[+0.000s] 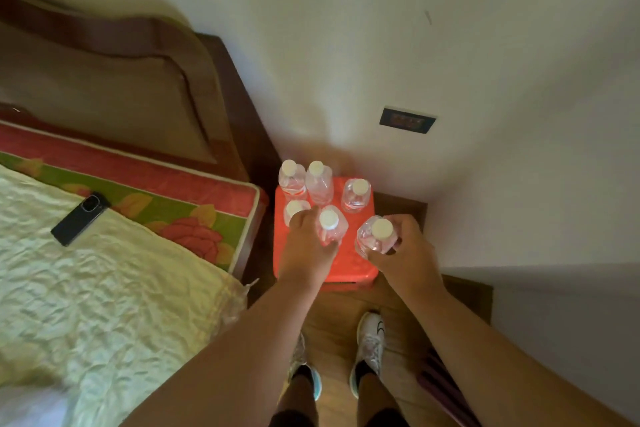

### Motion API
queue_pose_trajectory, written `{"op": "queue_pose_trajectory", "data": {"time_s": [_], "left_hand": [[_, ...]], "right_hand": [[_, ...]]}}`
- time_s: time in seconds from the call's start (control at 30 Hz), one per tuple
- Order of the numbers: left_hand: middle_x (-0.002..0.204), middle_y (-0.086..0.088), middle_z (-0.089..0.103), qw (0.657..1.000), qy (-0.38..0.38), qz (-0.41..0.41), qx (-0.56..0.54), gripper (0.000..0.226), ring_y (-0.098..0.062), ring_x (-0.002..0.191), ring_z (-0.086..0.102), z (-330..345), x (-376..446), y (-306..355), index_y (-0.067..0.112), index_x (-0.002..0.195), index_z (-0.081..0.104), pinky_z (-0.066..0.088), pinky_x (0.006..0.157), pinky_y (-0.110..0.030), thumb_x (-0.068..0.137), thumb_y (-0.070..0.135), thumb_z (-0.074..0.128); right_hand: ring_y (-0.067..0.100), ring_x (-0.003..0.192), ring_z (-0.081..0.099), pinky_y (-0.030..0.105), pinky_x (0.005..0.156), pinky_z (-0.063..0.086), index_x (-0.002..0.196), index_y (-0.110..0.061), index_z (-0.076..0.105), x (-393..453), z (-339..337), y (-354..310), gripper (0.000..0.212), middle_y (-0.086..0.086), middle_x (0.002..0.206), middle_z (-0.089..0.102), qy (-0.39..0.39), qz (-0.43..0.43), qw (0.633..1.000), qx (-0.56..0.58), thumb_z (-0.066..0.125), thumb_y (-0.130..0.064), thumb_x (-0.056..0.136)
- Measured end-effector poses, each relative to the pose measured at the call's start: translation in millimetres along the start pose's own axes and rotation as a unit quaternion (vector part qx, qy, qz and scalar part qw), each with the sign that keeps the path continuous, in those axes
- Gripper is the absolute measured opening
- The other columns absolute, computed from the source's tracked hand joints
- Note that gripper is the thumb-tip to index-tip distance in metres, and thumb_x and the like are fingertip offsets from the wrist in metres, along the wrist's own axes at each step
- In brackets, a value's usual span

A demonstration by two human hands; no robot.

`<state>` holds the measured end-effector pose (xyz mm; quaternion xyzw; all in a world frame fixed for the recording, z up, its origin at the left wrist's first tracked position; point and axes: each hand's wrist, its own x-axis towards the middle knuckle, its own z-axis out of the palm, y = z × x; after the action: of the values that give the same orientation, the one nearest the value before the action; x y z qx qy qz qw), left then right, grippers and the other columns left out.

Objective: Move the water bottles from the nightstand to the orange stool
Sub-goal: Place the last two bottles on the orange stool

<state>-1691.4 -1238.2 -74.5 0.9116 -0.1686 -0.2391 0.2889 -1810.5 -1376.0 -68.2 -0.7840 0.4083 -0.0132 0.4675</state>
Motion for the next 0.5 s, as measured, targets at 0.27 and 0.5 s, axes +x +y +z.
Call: {"op": "queue_pose_trajectory", "data": {"time_s": [0.27,0.5], "left_hand": [[0.154,0.004,0.039,0.999,0.009,-0.026,-0.024,0.069,-0.015,0.141,0.037,38.2,22.3,-15.3,0.023,0.151,0.033,0.039,0.108,-0.031,0.091,0.024,0.068],[0.148,0.004,0.043,0.995,0.018,-0.062,-0.076,0.060,-0.019,0.115,0.061,52.6,35.4,-19.8,0.028,0.145,0.035,0.052,0.082,-0.025,0.094,0.015,0.064]], "right_hand": [[0.003,0.091,0.063,0.012,0.064,0.047,0.120,-0.036,0.049,39.3,38.1,30.9,0.063,-0.022,0.105,0.061,-0.018,0.027,0.999,0.007,0.089,-0.029,0.072],[-0.003,0.084,0.060,0.008,0.057,0.045,0.122,-0.029,0.050,64.8,56.4,42.5,0.061,-0.016,0.108,0.063,-0.040,0.028,0.999,-0.006,0.088,-0.024,0.075]]}}
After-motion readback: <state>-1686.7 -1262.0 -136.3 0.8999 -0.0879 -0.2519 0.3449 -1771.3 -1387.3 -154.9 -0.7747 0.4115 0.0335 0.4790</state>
